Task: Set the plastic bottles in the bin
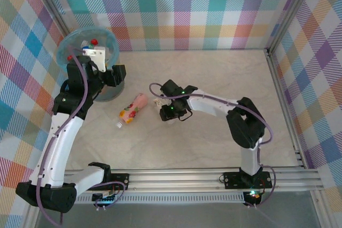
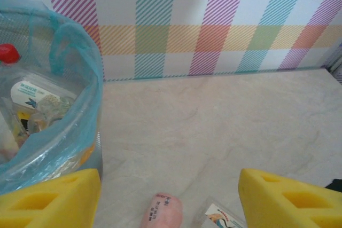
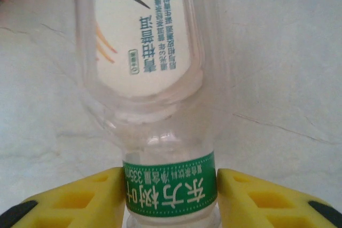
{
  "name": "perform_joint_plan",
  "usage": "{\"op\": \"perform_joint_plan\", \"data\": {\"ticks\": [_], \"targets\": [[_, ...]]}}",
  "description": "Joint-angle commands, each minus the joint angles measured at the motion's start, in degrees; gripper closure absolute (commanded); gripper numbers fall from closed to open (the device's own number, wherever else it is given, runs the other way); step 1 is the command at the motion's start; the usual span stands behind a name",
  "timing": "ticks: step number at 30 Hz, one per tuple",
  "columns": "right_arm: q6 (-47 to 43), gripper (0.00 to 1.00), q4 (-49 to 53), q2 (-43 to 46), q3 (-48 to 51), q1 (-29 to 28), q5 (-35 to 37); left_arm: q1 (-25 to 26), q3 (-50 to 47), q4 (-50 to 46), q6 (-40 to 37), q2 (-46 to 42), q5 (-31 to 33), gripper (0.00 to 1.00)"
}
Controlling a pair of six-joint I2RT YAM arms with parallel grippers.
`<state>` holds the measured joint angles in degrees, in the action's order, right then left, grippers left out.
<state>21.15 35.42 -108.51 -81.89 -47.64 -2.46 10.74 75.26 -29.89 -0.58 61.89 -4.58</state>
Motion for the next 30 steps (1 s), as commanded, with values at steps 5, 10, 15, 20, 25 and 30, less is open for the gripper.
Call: {"op": "perform_joint_plan", "data": {"ticks": [5, 10, 15, 20, 25, 30], "targets": [[-5.21, 0.60, -2.41, 8.84, 2.84, 1.14, -1.33, 0.38, 2.27, 0.37, 4.46, 1.41, -1.23, 0.31], [-7.79, 0.62, -3.55, 13.84, 4.54, 1.17, -1.31, 0.33, 4.14, -0.86, 8.45, 3.51, -3.76, 0.31], [-9.01, 0.65, -7.30, 18.80, 7.22, 1.19, -1.53, 0.40, 8.08, -5.18, 12.38, 8.94, -13.78, 0.31], [-9.81, 0.67, -9.50, 22.37, 7.99, 1.15, -1.99, 0.46, 8.74, -6.08, 17.03, 13.22, -22.87, 0.30], [-9.68, 0.67, -12.60, 26.05, 9.21, 1.14, -0.37, 2.74, 6.74, -3.19, 21.84, 15.91, -27.41, 0.25], [-9.03, 0.67, -16.03, 28.89, 11.00, 1.17, 0.27, 4.02, 6.27, -2.56, 25.68, 18.12, -27.95, 0.15]]}}
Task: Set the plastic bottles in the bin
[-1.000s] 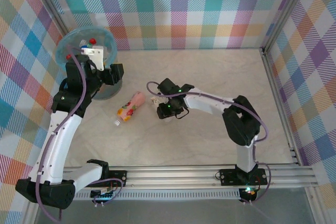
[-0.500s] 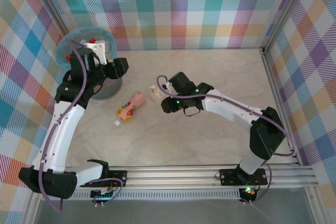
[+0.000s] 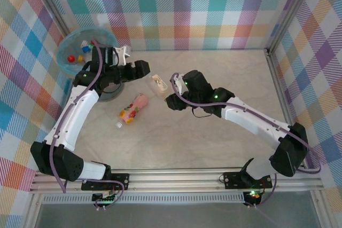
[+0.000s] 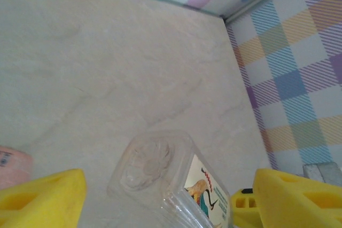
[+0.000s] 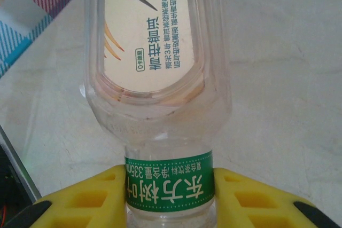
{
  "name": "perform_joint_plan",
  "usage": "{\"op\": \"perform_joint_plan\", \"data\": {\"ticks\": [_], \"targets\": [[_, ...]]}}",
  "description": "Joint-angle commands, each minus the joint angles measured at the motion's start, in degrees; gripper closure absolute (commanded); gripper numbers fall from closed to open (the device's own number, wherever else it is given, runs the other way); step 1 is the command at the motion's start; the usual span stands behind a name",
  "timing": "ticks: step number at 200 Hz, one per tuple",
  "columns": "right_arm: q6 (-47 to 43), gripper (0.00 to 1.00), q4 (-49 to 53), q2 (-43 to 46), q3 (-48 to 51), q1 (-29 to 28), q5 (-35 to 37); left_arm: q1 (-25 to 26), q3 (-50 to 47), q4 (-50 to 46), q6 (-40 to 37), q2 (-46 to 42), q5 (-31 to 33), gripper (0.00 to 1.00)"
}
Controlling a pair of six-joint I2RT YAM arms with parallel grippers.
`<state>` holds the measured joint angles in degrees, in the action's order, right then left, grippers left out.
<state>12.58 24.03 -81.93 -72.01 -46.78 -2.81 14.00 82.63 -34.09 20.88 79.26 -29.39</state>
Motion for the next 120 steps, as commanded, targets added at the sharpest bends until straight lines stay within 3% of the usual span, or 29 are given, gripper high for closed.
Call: {"op": "perform_joint_plan", "data": {"ticks": [1, 44, 70, 90, 120], "targets": [[-0.45, 0.67, -5.43, 2.77, 1.46, 0.29, 0.61, 0.84, -1.35, 1.97, 5.16, 1.19, -3.58, 0.15], [0.05, 0.67, -8.13, 4.49, 2.63, 0.29, 0.79, 1.64, -2.21, 4.05, 8.76, 2.60, -5.55, 0.14], [0.60, 0.67, -10.07, 5.11, 3.39, 0.29, -0.36, 2.32, -3.26, 8.21, 11.15, 3.24, -10.20, 0.17], [0.78, 0.67, -11.14, 5.28, 3.78, 0.29, -1.86, 3.00, -3.24, 9.62, 11.89, 3.75, -11.35, 0.26], [0.87, 0.66, -12.29, 5.79, 4.88, 0.29, -2.49, 3.16, -3.01, 10.18, 11.99, 3.60, -10.20, 0.47]]}}
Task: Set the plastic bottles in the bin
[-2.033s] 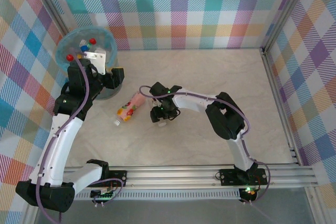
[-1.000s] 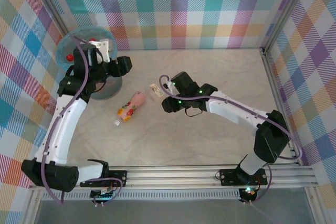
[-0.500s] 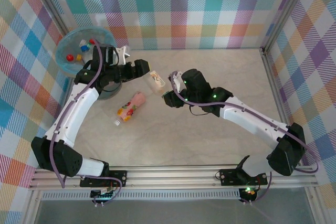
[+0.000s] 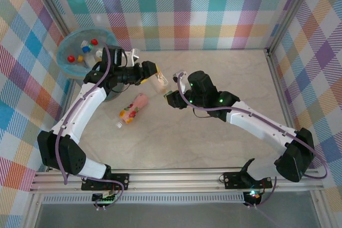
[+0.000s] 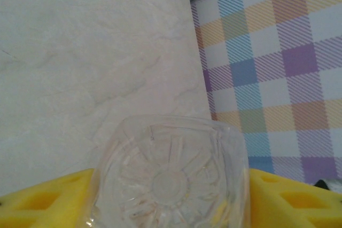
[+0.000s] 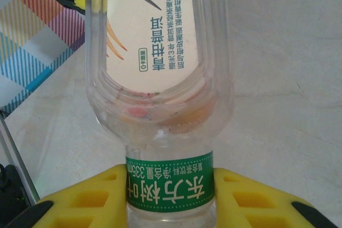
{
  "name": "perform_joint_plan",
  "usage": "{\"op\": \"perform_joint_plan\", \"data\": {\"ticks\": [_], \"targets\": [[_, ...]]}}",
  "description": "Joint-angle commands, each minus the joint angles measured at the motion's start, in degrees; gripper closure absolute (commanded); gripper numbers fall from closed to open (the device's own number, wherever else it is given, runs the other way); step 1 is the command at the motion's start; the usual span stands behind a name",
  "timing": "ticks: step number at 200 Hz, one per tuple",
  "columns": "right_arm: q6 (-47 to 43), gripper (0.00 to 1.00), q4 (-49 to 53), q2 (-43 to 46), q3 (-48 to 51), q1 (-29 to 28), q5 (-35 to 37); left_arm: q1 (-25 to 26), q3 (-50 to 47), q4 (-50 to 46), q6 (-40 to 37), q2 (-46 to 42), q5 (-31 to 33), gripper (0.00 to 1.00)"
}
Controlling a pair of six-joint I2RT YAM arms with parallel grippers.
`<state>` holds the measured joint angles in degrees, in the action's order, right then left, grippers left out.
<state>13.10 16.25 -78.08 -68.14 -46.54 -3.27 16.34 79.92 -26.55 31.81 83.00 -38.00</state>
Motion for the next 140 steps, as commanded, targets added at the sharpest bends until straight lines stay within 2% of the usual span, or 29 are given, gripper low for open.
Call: {"op": "perform_joint_plan", "data": {"ticks": [1, 15, 23, 29, 51, 65, 90, 120, 140], "targets": [[0.34, 0.66, -4.44, 1.96, 1.04, 0.05, -1.97, 0.85, -0.34, 2.64, 1.06, -0.17, -1.57, 0.47], [0.34, 0.64, -4.34, 2.15, 1.25, 0.06, -1.67, 0.80, -0.01, 2.89, 1.20, -0.78, -0.59, 0.52], [0.34, 0.59, -4.26, 2.15, 1.06, 0.05, -1.57, 0.80, 0.35, 2.73, 1.32, -1.23, 0.48, 0.54], [0.34, 0.52, -4.20, 2.23, 0.87, 0.05, -1.31, 0.84, 0.82, 2.40, 1.30, -1.68, 1.57, 0.55], [0.78, 0.16, -4.72, 2.50, -0.17, 0.05, 1.11, 0.54, 5.83, -2.43, -0.82, -3.24, 9.65, 0.56], [0.14, 0.01, -4.99, 2.09, -1.80, 0.05, 2.57, -0.40, 10.71, -6.32, -3.64, -4.23, 16.21, 0.56], [-1.60, 0.00, -4.39, -0.67, -6.99, 0.05, 3.21, -4.88, 22.41, -13.86, -9.49, -3.64, 25.53, 0.59], [-2.87, 0.00, -3.38, -5.89, -14.78, 0.05, -0.87, -12.63, 37.99, -23.93, -17.06, 1.29, 39.69, 0.61], [-3.73, 0.00, -1.57, -9.45, -19.74, 0.05, -4.20, -18.62, 43.98, -26.65, -21.87, 5.40, 50.52, 0.64]]}}
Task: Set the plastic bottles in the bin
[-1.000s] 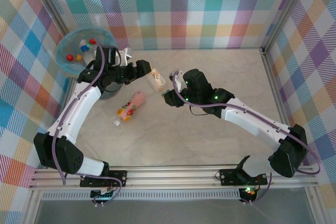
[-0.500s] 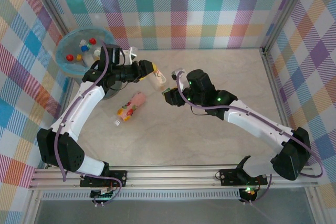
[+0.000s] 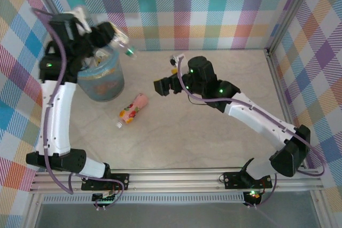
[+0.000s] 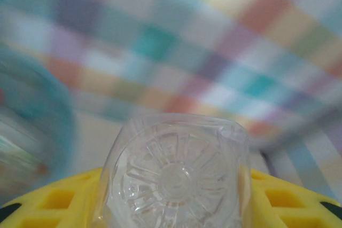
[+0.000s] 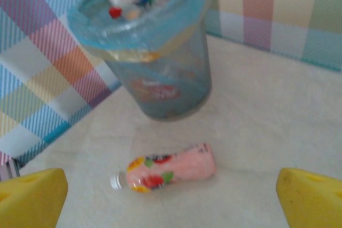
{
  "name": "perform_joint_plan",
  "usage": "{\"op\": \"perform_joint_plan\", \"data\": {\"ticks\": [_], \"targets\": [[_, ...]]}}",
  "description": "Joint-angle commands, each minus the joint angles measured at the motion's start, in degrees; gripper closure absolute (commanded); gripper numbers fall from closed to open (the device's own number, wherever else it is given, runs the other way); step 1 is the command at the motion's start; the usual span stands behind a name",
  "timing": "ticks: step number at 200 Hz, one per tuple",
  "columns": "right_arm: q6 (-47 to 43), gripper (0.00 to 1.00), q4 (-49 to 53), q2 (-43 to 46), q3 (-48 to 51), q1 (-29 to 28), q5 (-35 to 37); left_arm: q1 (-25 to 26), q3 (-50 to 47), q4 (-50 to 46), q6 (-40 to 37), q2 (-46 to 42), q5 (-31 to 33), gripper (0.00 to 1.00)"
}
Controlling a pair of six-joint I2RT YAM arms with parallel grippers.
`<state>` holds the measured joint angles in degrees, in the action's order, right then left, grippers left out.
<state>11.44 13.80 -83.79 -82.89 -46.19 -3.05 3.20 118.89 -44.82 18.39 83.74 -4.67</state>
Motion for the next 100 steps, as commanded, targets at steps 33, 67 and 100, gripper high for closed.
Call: {"op": "perform_joint_plan", "data": {"ticks": [33, 67, 100], "targets": [[-3.36, 0.01, 1.14, -5.74, -6.89, -0.30, -5.43, -13.83, 10.11, -8.44, -13.00, 11.69, 25.12, 0.66], [-3.32, 0.00, 0.89, -6.40, -6.02, -0.30, -5.04, -15.33, 8.33, -1.28, -20.06, 16.11, 23.98, 0.65], [-3.18, 0.00, 0.93, -7.39, -6.38, -0.29, -5.11, -15.42, 3.28, 5.09, -22.38, 17.86, 23.55, 0.64]]}}
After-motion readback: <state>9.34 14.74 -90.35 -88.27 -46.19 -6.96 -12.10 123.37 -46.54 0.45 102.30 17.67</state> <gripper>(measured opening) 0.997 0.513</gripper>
